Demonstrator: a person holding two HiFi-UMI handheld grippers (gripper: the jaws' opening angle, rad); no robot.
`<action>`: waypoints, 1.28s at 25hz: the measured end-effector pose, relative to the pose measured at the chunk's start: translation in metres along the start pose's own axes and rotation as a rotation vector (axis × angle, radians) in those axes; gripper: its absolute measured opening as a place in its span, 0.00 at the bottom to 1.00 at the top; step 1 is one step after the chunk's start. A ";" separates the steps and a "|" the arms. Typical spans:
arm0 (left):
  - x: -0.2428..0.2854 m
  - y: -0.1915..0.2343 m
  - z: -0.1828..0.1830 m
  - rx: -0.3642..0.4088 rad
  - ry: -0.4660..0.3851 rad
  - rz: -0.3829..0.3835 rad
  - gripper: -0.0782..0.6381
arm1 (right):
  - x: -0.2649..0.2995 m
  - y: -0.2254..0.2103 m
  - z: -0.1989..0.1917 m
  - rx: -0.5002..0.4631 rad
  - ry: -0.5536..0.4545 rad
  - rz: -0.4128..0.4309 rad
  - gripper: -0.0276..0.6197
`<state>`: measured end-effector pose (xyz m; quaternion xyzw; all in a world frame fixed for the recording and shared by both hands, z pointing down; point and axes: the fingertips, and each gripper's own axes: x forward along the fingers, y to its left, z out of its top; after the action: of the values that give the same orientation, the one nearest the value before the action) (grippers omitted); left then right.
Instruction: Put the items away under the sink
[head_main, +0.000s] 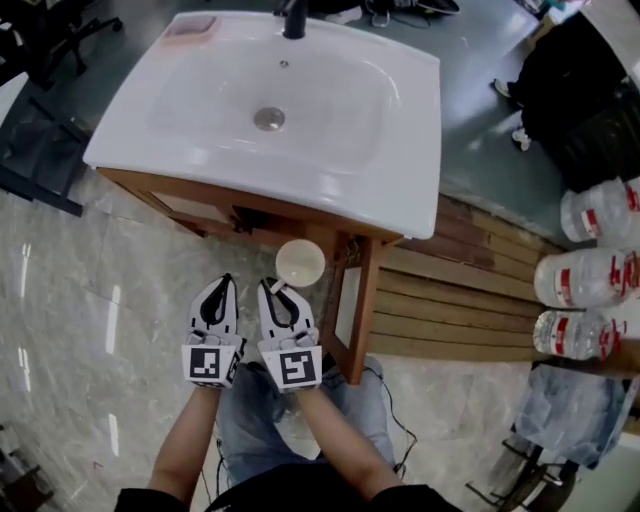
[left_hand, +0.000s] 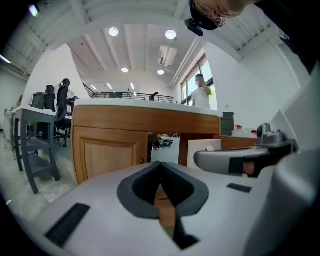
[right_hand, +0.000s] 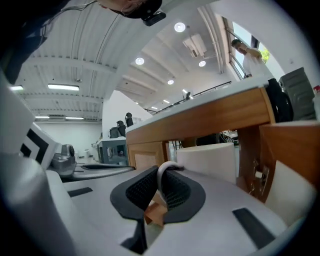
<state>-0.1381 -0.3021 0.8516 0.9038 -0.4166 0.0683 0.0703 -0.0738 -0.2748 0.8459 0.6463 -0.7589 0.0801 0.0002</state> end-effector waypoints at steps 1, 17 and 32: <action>0.007 0.002 -0.009 0.003 -0.006 -0.005 0.12 | 0.007 -0.005 -0.016 -0.001 0.005 -0.010 0.09; 0.089 0.029 -0.103 -0.003 -0.083 -0.031 0.12 | 0.102 -0.101 -0.120 -0.046 -0.070 -0.143 0.09; 0.066 0.030 -0.096 0.003 -0.040 0.001 0.12 | 0.080 -0.104 -0.132 -0.004 -0.047 -0.253 0.22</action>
<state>-0.1252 -0.3527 0.9594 0.9048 -0.4184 0.0507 0.0606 0.0015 -0.3531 0.9966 0.7386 -0.6712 0.0626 -0.0060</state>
